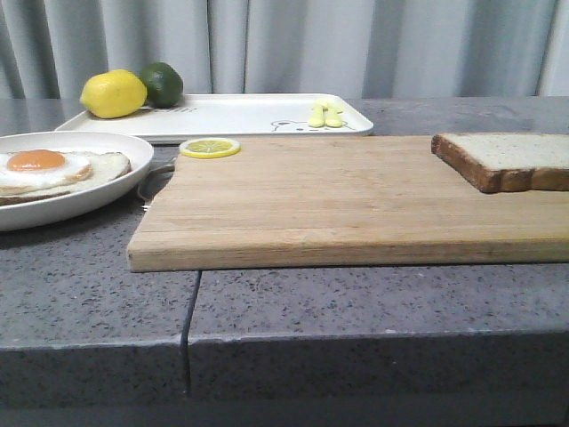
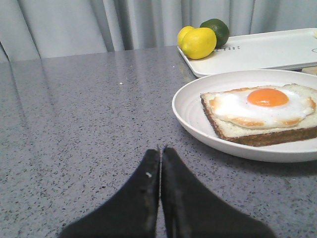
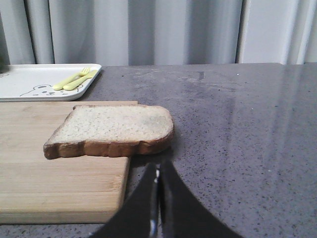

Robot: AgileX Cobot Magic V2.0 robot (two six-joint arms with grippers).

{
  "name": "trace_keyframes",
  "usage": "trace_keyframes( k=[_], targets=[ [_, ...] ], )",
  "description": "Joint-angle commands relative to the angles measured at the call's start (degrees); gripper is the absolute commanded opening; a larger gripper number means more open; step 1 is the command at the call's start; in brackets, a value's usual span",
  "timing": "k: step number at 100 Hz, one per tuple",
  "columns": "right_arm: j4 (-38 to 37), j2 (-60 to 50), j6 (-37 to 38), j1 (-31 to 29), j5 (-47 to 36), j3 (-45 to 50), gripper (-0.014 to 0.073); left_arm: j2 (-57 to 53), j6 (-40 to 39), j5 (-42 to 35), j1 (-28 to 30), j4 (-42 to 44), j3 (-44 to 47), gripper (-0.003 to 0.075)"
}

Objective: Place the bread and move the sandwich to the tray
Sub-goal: 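Move the right gripper toward the bread slice on the cutting board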

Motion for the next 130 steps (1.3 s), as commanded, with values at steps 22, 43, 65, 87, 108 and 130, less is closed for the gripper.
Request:
trace_keyframes(
  k=[22, 43, 65, 87, 108, 130],
  targets=[
    [0.0, -1.2, -0.3, 0.0, -4.0, 0.0, -0.0067, -1.9, -0.5, -4.7, 0.2, -0.1, 0.9, -0.0019],
    [0.0, -1.2, -0.3, 0.0, -4.0, 0.0, -0.0067, -1.9, -0.5, -4.7, 0.2, -0.1, 0.9, -0.0019],
    [0.0, -1.2, -0.3, 0.0, -4.0, 0.0, -0.0067, -1.9, -0.5, -4.7, 0.2, -0.1, 0.9, -0.0019],
    [0.0, -1.2, -0.3, 0.0, -6.6, 0.0, -0.0067, -1.9, -0.5, -6.0, 0.2, -2.3, 0.9, -0.0019],
    [1.0, -1.2, -0.3, 0.0, -11.7, -0.3, -0.0067, -1.9, -0.5, -9.3, 0.2, -11.9, 0.2, -0.0019],
    [7.0, -0.4, 0.3, 0.0, -1.1, -6.6, -0.0067, -1.0, -0.5, -0.7, 0.2, -13.8, -7.8, -0.002]
  ],
)
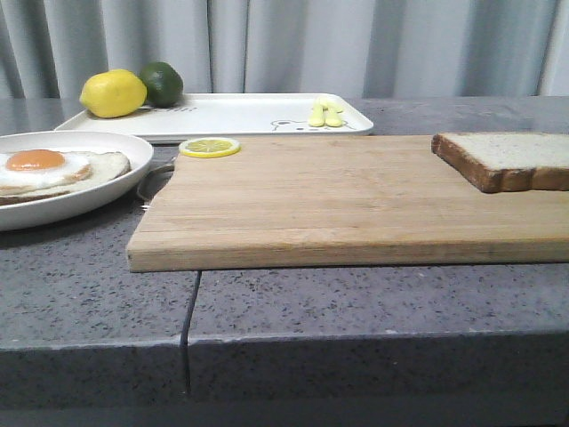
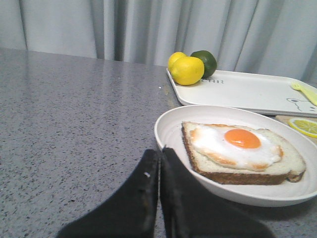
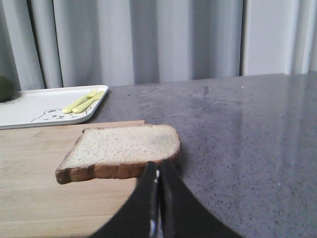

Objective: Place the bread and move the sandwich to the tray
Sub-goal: 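Move the right gripper toward the bread slice on the cutting board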

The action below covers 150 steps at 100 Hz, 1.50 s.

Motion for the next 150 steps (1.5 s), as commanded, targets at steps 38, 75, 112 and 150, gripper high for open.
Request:
trace_keyframes(
  k=[38, 75, 112, 150],
  targets=[
    [2.2, 14.5, 0.2, 0.0, 21.3, -25.4, -0.0067, 20.2, -0.5, 19.8, 0.2, -1.3, -30.4, -0.002],
    [2.3, 30.0, 0.2, 0.0, 26.3, -38.3, -0.0067, 41.7, -0.5, 32.7, 0.2, -1.3, -48.0, -0.0019],
    [2.4, 31.3, 0.2, 0.0, 26.6, -38.5, 0.0036, 47.0, -0.4, 33.0, 0.2, -1.6, -48.1, 0.0009],
    [2.5, 31.3, 0.2, 0.0, 27.0, -38.5, 0.052, 46.8, -0.4, 33.5, 0.2, -1.6, -48.1, 0.0573]
  ],
)
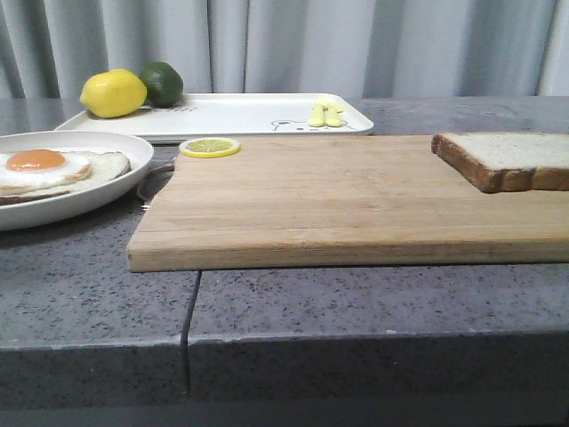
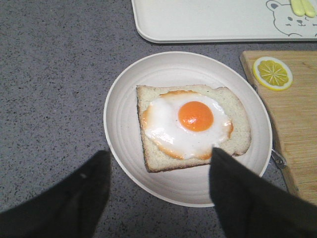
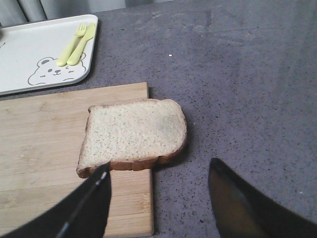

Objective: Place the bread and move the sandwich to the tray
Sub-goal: 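Move the right gripper toward the bread slice on the cutting board, then lower the right gripper and grasp the bread slice by its edge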

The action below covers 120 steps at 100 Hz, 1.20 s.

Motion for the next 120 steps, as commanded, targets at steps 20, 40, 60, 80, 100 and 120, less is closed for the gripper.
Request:
trace_keyframes(
  k=[20, 40, 60, 80, 100, 120],
  targets=[
    [0.0, 0.6, -0.2, 0.0, -3.8, -2.1, 0.052, -0.1, -0.4, -2.6, 0.2, -1.4, -2.1, 0.0576],
    [0.0, 0.6, -0.2, 0.0, -3.7, -2.1, 0.052, -0.1, -0.4, -2.6, 0.2, -1.4, -2.1, 0.0576],
    [0.0, 0.6, -0.2, 0.0, -3.7, -2.1, 0.052, -0.1, -0.4, -2.6, 0.2, -1.4, -2.1, 0.0576],
    [-0.5, 0.6, -0.2, 0.0, -3.9, -2.1, 0.052, -0.1, -0.4, -2.6, 0.2, -1.4, -2.1, 0.0575],
    [0.3, 4.6, -1.7, -0.1, -4.1, -2.1, 0.052, -0.1, -0.4, -2.6, 0.2, -1.4, -2.1, 0.0576],
    [17.8, 12.8, -18.0, -3.7, -6.3, -2.1, 0.052, -0.1, -0.4, -2.6, 0.2, -1.4, -2.1, 0.0575]
  ],
)
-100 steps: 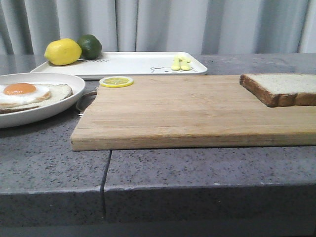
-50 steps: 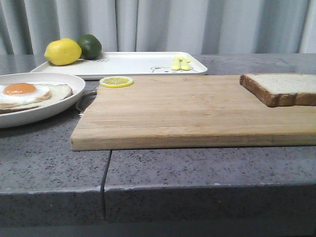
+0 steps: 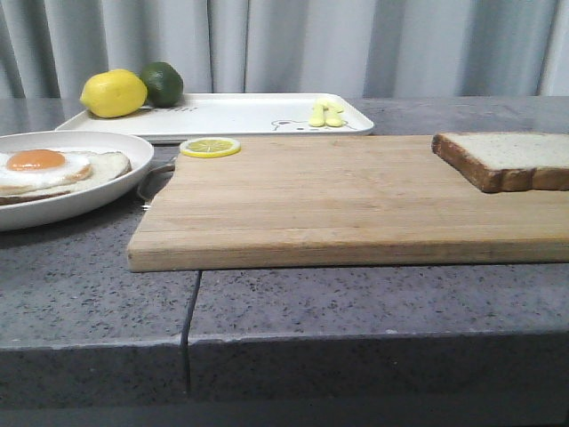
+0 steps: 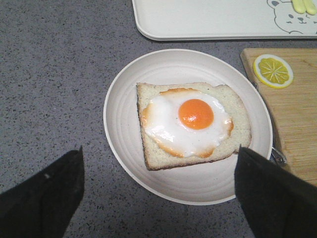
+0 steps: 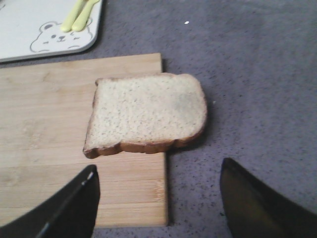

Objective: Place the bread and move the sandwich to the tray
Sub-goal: 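Lower the right gripper and grasp the bread slice by its edge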

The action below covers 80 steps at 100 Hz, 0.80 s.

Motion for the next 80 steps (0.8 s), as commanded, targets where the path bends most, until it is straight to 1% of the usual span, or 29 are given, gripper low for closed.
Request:
trace_keyframes(
  k=[1, 30, 46, 60, 80],
  targets=[
    [7.9, 3.8, -7.6, -2.4, -5.6, -2.0, 0.052, -0.1, -0.4, -2.9, 0.2, -1.4, -2.1, 0.0576],
    [33.4, 13.3, -29.4, -16.3, -7.0, -2.0, 0.052, -0.1, -0.4, -2.9, 0.2, -1.4, -2.1, 0.0576],
    [46.0, 17.6, -39.5, -19.9, -6.0, -2.0, 0.052, -0.1, -0.4, -2.9, 0.2, -1.4, -2.1, 0.0576],
    [53.7, 21.2, -44.9, -20.7, -4.9, -2.0, 0.052, -0.1, -0.4, -2.9, 0.2, -1.4, -2.1, 0.0576],
    [58.4, 26.4, -48.6, -21.1, -5.1, -2.0, 0.052, -0.1, -0.4, -2.9, 0.2, -1.4, -2.1, 0.0575]
  ],
)
